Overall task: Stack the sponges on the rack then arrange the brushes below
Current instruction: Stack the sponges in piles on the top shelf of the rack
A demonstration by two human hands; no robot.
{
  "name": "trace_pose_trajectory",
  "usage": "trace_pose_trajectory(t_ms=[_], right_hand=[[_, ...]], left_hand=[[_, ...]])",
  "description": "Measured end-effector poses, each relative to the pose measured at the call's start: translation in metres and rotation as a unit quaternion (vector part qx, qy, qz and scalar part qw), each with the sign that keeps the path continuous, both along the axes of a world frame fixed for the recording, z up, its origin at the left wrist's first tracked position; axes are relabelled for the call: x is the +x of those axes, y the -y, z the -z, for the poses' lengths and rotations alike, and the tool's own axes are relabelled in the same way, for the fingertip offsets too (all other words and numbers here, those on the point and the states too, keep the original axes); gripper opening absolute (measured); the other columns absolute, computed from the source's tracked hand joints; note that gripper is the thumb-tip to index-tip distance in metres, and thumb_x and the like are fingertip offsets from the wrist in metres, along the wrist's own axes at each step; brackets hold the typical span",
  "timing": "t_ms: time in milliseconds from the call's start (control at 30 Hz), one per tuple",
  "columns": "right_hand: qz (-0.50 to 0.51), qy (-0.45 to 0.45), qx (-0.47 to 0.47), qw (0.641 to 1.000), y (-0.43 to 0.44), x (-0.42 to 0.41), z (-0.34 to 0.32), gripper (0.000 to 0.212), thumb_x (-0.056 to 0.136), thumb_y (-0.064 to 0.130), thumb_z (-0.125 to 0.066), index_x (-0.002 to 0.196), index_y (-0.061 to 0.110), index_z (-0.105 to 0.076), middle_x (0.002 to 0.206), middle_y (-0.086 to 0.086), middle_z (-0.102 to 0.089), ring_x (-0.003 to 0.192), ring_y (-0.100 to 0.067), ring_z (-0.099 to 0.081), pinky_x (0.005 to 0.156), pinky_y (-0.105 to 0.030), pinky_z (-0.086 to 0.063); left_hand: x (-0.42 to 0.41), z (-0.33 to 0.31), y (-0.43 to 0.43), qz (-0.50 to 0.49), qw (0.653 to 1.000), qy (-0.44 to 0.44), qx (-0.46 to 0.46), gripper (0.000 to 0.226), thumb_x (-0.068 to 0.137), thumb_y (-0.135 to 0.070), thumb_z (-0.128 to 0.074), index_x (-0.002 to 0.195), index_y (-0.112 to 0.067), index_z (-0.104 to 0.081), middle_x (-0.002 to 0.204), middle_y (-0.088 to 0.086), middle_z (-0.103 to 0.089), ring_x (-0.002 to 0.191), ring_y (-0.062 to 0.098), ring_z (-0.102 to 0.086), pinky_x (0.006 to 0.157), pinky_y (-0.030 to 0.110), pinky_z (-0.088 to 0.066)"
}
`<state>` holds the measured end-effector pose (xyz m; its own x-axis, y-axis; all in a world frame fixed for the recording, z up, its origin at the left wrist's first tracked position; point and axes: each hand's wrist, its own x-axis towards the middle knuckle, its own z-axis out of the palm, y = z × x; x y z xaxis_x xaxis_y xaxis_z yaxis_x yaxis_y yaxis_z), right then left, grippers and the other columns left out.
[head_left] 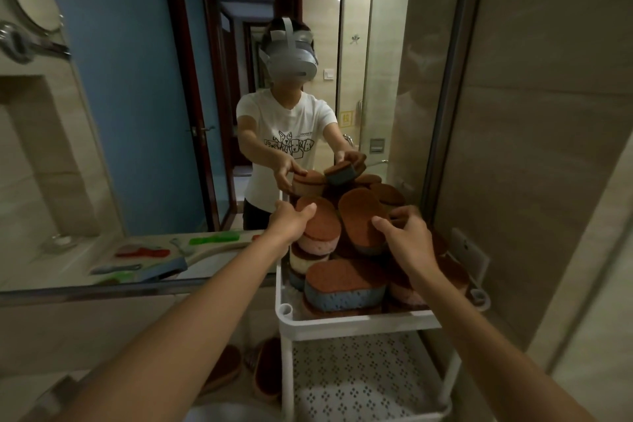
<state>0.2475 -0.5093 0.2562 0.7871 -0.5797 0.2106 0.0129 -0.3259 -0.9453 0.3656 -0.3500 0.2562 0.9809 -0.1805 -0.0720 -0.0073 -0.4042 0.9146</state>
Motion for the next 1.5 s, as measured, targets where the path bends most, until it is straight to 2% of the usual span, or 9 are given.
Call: trace_pose_trajectory(t_ms=[200,400,567,900,1067,1133,1267,1400,1500], right_hand=[[0.01,0.015,0.002,1.0,0.002,0.001,0.0,0.024,0.087,0.029,-0.063,0.101,0.017,-0.05,0.097,0.0,-0.056,0.091,-0.016,-0.055,0.074,-0.027,-0.048],[0.001,0.009,0.017,1.0,0.0,0.004,0.003,0.025,0.087,0.029,-0.063,0.102,0.015,-0.05,0.093,0.002,-0.055,0.091,-0.016,-0.056,0.077,-0.03,-0.051],[-0.003,0.008,0.001,1.0,-0.001,0.006,0.001,0.024,0.087,0.029,-0.063,0.101,0.017,-0.048,0.095,0.002,-0.055,0.093,-0.017,-0.055,0.083,-0.035,-0.052],[0.002,-0.008,0.009,1.0,-0.005,0.015,0.001,0.025,0.088,0.03,-0.061,0.102,0.016,-0.047,0.101,-0.003,-0.054,0.089,-0.017,-0.054,0.072,-0.03,-0.045],[-0.01,-0.046,0.043,0.998,-0.013,0.023,-0.007,0.031,0.093,0.033,-0.052,0.113,0.011,-0.044,0.105,-0.006,-0.052,0.09,-0.021,-0.054,0.079,-0.038,-0.05],[-0.013,-0.074,-0.015,0.997,-0.018,0.025,-0.01,0.032,0.096,0.031,-0.047,0.119,0.008,-0.042,0.104,-0.007,-0.053,0.091,-0.025,-0.056,0.077,-0.037,-0.048],[0.007,-0.136,-0.269,0.953,-0.021,0.024,-0.01,0.032,0.098,0.027,-0.041,0.121,0.005,-0.041,0.11,-0.014,-0.058,0.099,-0.035,-0.059,0.069,-0.032,-0.04],[-0.025,-0.128,-0.326,0.936,-0.018,0.027,-0.011,0.041,0.096,0.029,-0.044,0.133,0.015,-0.039,0.124,-0.016,-0.053,0.109,-0.036,-0.055,0.08,-0.037,-0.046],[-0.07,-0.121,-0.357,0.924,-0.021,0.027,-0.008,0.042,0.097,0.034,-0.042,0.138,0.028,-0.041,0.13,-0.017,-0.047,0.111,-0.038,-0.053,0.084,-0.04,-0.048]], left_hand=[[0.0,0.001,0.002,-0.003,1.0,-0.004,-0.016,0.062,0.091,-0.044,-0.05,0.137,-0.004,-0.04,0.135,0.013,-0.052,0.124,0.028,-0.05,0.099,0.037,-0.044],[0.005,0.001,0.001,-0.029,0.996,-0.033,-0.076,0.053,0.094,-0.038,-0.047,0.135,-0.005,-0.045,0.135,0.011,-0.053,0.123,0.028,-0.05,0.101,0.038,-0.044],[0.003,0.003,0.003,-0.048,0.998,0.023,-0.011,0.047,0.096,-0.035,-0.044,0.131,-0.005,-0.049,0.129,0.013,-0.056,0.118,0.029,-0.054,0.086,0.032,-0.043],[-0.001,0.002,0.001,-0.039,0.993,0.057,0.096,0.044,0.095,-0.035,-0.044,0.121,-0.001,-0.056,0.12,0.017,-0.06,0.11,0.031,-0.058,0.078,0.032,-0.042],[-0.005,0.001,-0.001,-0.032,0.988,0.086,0.125,0.036,0.096,-0.033,-0.043,0.116,-0.006,-0.055,0.117,0.012,-0.061,0.11,0.03,-0.057,0.091,0.039,-0.046],[-0.006,0.0,0.0,-0.031,0.984,0.1,0.143,0.036,0.096,-0.033,-0.042,0.116,-0.006,-0.055,0.116,0.012,-0.061,0.11,0.029,-0.057,0.088,0.037,-0.045],[-0.013,-0.002,0.001,-0.042,0.975,0.133,0.173,0.035,0.098,-0.031,-0.04,0.113,-0.004,-0.057,0.115,0.014,-0.061,0.109,0.03,-0.055,0.075,0.03,-0.035],[-0.016,-0.003,0.001,-0.041,0.973,0.149,0.172,0.035,0.098,-0.029,-0.041,0.115,-0.003,-0.057,0.119,0.015,-0.06,0.112,0.03,-0.055,0.077,0.031,-0.036],[-0.018,-0.003,0.001,-0.036,0.972,0.162,0.165,0.04,0.098,-0.028,-0.042,0.132,-0.007,-0.048,0.131,0.013,-0.055,0.122,0.029,-0.05,0.092,0.036,-0.042]])
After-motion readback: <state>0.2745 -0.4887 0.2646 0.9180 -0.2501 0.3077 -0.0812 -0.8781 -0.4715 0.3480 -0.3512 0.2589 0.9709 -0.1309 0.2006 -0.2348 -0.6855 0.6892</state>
